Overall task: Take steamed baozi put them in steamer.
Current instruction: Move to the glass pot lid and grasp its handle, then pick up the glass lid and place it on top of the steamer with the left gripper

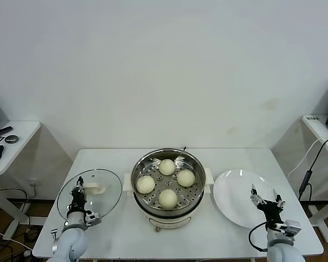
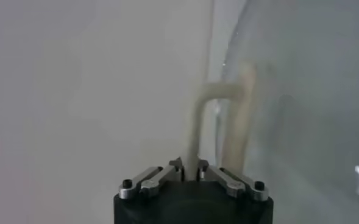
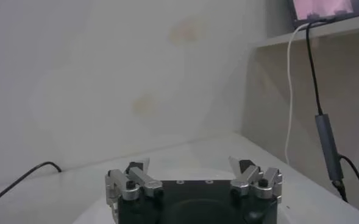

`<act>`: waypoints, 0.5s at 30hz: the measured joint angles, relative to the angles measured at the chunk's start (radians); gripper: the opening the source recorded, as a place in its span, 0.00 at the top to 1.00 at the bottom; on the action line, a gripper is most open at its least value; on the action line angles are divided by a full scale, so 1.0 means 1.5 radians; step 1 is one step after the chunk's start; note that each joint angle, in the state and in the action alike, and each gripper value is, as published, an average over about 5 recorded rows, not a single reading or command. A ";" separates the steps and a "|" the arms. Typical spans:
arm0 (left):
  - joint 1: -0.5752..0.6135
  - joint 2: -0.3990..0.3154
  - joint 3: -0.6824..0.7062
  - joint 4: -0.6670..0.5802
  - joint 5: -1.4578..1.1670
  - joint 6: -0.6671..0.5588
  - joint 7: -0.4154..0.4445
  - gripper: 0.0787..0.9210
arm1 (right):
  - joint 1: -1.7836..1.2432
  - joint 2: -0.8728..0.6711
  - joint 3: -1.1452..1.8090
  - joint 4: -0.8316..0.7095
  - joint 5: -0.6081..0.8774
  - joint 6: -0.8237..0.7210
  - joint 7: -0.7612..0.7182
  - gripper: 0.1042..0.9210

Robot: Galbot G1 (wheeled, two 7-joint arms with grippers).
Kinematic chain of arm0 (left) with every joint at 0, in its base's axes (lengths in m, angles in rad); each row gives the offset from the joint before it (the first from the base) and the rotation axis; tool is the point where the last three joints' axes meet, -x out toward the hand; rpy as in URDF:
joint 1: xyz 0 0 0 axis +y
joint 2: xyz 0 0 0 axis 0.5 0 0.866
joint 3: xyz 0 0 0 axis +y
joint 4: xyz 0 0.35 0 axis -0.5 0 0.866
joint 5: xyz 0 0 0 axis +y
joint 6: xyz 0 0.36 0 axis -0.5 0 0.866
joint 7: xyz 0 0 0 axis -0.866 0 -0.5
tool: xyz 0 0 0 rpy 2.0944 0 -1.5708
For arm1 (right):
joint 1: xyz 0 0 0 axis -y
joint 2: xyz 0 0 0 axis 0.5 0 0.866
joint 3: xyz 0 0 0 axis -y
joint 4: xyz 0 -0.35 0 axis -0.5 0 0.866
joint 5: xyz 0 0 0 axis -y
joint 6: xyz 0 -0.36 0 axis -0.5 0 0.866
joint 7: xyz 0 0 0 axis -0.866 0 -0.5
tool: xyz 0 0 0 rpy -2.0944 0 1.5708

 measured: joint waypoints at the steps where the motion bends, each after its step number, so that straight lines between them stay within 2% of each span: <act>1: 0.004 0.000 0.001 -0.014 0.003 0.014 0.006 0.88 | -0.001 -0.001 0.000 0.002 0.001 -0.001 0.000 0.12; 8: 0.023 -0.023 -0.007 -0.122 0.064 0.120 0.076 0.88 | -0.008 -0.009 0.004 0.016 0.008 -0.007 -0.001 0.12; 15: 0.032 -0.052 -0.023 -0.205 0.139 0.184 0.153 0.88 | -0.016 -0.016 0.008 0.032 0.014 -0.013 -0.003 0.12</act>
